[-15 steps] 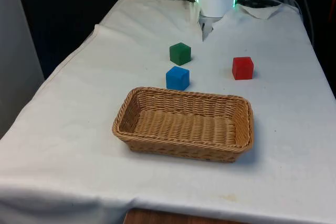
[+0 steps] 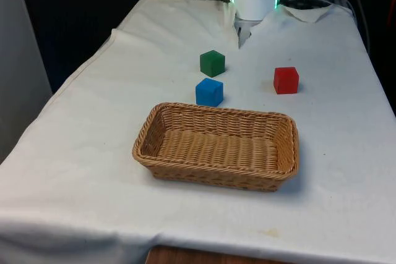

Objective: Pick up exactly two blocks and place them into the basket.

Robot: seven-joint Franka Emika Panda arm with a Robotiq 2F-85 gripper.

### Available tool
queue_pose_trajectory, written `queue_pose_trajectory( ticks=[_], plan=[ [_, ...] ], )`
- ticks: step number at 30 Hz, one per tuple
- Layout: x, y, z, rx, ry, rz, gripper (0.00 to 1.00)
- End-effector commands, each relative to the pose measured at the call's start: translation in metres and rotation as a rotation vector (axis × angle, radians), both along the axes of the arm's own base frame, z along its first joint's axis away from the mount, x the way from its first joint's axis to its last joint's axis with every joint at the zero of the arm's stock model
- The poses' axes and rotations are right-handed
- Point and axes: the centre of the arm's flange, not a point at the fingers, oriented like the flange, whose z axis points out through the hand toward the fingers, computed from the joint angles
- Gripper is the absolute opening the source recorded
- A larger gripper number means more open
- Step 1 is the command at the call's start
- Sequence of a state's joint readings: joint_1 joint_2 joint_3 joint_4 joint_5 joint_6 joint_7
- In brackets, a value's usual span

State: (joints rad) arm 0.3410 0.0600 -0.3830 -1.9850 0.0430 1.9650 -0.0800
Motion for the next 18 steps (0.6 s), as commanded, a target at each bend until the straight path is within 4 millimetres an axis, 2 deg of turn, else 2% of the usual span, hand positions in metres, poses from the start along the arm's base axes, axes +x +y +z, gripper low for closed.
queue_pose_trajectory(
  ticks=[1,8,9,12,18],
  plan=[
    [0.000,-0.003,-0.005,-0.005,-0.008,0.000,1.00],
    [-0.005,-0.016,-0.034,-0.005,-0.010,-0.022,1.00],
    [-0.005,-0.011,-0.026,-0.005,-0.002,-0.012,1.00],
    [-0.006,-0.020,-0.046,-0.007,-0.011,-0.037,1.00],
    [-0.005,-0.029,-0.070,-0.013,-0.014,-0.070,1.00]
  ],
)
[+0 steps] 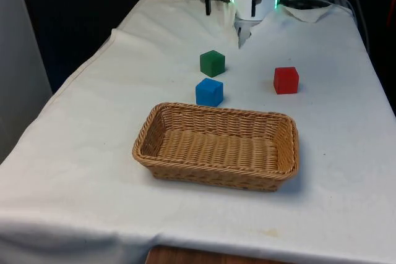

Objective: Pick up exactly two blocks and place them into the basket.

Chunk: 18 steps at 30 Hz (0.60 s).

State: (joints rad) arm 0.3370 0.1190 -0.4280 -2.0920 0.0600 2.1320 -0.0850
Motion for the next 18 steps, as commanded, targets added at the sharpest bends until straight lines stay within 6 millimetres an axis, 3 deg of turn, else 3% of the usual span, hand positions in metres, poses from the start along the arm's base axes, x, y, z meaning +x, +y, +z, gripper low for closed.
queue_pose_trajectory(
  ticks=[1,18],
  plan=[
    [0.000,-0.001,-0.004,0.000,-0.001,-0.005,1.00],
    [0.005,-0.009,-0.045,-0.017,0.016,-0.066,1.00]
  ],
)
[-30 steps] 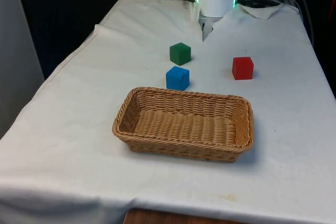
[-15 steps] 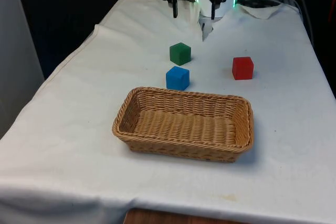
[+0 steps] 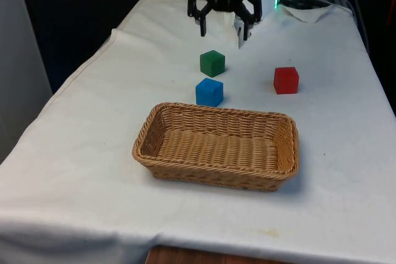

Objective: Pick up exactly two blocks and place them into the basket.

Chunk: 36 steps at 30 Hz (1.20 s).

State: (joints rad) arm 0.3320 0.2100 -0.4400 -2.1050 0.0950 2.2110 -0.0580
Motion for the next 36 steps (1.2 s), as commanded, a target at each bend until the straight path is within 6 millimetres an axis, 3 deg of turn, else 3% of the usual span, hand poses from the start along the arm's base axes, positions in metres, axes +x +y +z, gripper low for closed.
queue_pose_trajectory(
  ticks=[1,9,10,18,28,36],
  plan=[
    [0.000,0.000,-0.002,-0.001,-0.008,-0.007,1.00],
    [0.000,-0.002,-0.024,-0.017,-0.015,-0.027,1.00],
    [0.000,-0.001,-0.020,-0.020,-0.005,-0.020,1.00],
    [-0.002,-0.004,-0.053,-0.030,-0.027,-0.042,1.00],
    [-0.004,-0.006,-0.064,-0.045,-0.028,-0.042,1.00],
    [-0.005,-0.006,-0.087,-0.055,-0.032,-0.043,1.00]
  ],
)
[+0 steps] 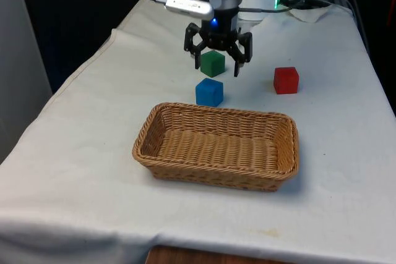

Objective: Pick up exactly two blocks and place them into the basket.

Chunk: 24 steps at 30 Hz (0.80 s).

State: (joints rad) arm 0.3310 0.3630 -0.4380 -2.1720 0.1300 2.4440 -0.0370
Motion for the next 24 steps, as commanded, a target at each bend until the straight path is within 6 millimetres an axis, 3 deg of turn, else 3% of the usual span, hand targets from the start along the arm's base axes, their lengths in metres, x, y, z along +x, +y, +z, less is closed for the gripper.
queue_pose_trajectory(
  ticks=[1,16,24],
  plan=[
    [0.000,0.001,-0.003,0.005,-0.006,0.000,1.00],
    [-0.002,0.000,-0.041,-0.020,0.014,-0.004,1.00],
    [-0.002,0.000,-0.047,-0.030,0.018,-0.005,1.00]
  ],
)
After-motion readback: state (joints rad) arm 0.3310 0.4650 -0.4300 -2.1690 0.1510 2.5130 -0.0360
